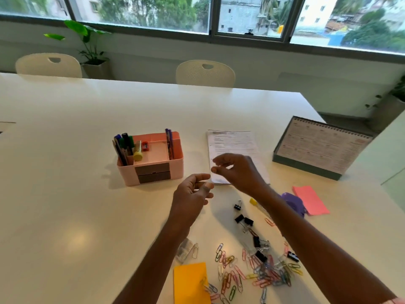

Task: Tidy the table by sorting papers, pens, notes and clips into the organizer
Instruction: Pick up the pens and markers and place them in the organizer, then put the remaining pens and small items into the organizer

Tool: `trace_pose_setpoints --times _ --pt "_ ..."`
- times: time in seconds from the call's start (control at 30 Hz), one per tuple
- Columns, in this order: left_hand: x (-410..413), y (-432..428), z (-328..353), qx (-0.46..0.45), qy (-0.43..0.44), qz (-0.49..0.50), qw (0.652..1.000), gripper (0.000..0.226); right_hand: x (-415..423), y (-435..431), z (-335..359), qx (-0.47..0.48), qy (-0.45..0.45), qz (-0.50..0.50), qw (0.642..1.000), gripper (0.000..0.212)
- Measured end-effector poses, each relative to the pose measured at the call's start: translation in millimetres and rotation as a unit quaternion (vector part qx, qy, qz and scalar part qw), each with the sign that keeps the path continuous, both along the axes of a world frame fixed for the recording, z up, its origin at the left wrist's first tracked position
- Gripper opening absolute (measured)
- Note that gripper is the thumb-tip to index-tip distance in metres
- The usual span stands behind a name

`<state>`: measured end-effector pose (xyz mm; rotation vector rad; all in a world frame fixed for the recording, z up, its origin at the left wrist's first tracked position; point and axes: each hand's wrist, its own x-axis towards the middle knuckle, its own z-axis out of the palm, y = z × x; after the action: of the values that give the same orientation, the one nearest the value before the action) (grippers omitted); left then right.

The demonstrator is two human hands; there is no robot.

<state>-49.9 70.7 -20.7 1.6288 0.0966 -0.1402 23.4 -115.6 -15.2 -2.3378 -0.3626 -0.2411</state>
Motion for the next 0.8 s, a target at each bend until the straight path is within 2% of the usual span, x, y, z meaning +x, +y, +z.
trace_pose_setpoints --times 0.2,0.43,0.57,0.67,0.8 --pt "0 -43 -2 0.031 0.008 -0.077 0.996 0.041 -56 -36 -11 0.003 0.006 -0.023 1.000 0.036" --pt "-8 -100 3 0.081 0.008 -0.199 0.977 0.072 -93 -95 -16 -0.012 0.005 -0.104 0.995 0.042" --pt "-13 -127 6 0.098 -0.004 -0.237 0.967 0.069 -104 -127 -22 -0.101 0.011 -0.179 0.979 0.053" --pt "-18 -142 5 0.100 -0.010 -0.244 0.965 0.064 -110 -148 -30 -0.198 0.062 -0.203 0.957 0.064" --pt "-23 -153 2 0.108 -0.017 -0.248 0.963 0.062 -114 -159 -37 -0.232 0.082 -0.198 0.949 0.069"
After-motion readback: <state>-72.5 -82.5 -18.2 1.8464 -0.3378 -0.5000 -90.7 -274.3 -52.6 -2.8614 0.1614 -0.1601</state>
